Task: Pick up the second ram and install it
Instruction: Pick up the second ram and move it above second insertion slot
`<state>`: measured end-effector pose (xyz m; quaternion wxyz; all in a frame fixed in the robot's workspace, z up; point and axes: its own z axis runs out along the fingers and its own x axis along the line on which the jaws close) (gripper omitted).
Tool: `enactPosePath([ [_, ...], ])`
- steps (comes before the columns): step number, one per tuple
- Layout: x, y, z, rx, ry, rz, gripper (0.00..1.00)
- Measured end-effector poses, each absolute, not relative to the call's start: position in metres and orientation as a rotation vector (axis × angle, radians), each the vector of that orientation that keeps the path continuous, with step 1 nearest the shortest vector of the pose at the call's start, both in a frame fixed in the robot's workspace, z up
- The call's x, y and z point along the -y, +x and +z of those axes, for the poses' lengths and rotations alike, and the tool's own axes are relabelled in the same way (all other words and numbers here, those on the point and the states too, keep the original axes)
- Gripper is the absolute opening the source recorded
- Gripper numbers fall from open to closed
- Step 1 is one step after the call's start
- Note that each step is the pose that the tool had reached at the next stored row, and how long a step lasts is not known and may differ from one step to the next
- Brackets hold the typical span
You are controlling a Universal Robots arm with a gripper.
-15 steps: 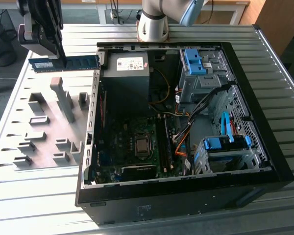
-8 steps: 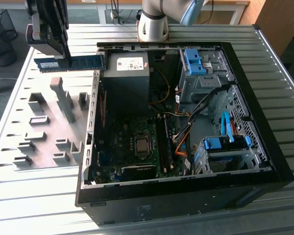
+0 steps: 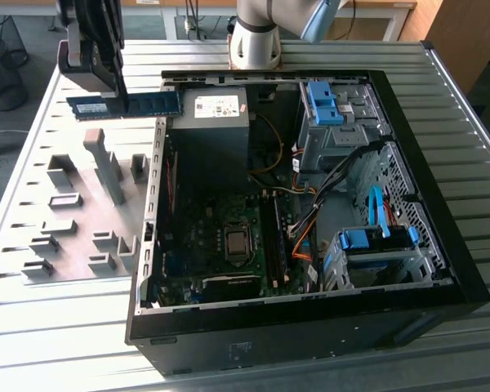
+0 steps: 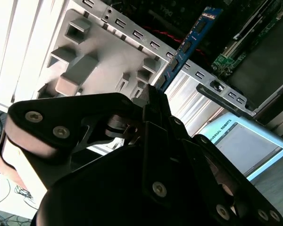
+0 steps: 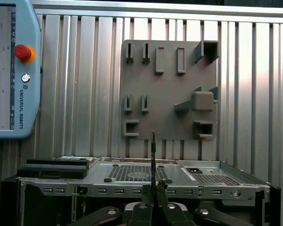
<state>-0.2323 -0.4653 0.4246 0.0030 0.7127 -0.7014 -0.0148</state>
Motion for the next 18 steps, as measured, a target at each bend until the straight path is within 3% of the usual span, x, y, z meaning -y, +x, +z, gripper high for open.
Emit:
enactPosePath([
  [18,0.465,-0.210,0.425,2.199,2.235,-0.046,0.14],
])
